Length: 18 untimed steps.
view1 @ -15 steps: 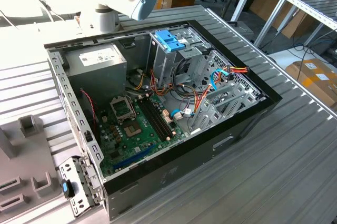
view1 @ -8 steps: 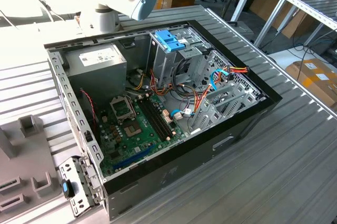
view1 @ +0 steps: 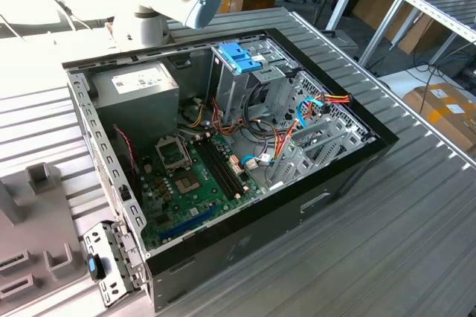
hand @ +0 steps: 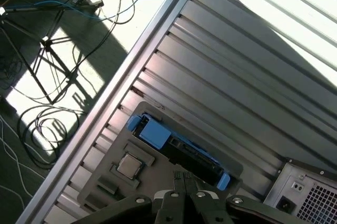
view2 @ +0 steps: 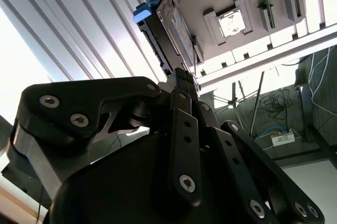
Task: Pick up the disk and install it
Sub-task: 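Pick up the disk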
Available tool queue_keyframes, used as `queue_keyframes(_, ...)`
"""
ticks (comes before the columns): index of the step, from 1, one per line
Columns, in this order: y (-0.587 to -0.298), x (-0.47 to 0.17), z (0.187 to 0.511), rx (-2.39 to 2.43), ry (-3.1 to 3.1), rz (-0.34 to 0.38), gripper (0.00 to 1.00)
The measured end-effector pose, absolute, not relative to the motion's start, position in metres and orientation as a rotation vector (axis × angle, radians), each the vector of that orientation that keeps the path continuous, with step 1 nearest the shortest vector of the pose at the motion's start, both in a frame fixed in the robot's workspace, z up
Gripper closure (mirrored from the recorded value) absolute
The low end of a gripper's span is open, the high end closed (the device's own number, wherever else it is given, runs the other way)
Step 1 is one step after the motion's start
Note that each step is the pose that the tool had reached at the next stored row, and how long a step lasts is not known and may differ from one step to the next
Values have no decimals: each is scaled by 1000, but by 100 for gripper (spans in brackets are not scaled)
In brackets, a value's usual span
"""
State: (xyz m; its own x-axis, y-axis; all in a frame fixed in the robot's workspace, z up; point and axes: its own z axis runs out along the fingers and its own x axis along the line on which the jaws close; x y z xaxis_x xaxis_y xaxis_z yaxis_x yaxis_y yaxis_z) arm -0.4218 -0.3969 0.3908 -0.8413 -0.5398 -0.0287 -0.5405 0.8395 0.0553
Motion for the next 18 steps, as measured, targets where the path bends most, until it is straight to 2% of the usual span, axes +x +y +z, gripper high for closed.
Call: queue_keyframes(18, -397, -422, 391, -938, 2986, 96, 89)
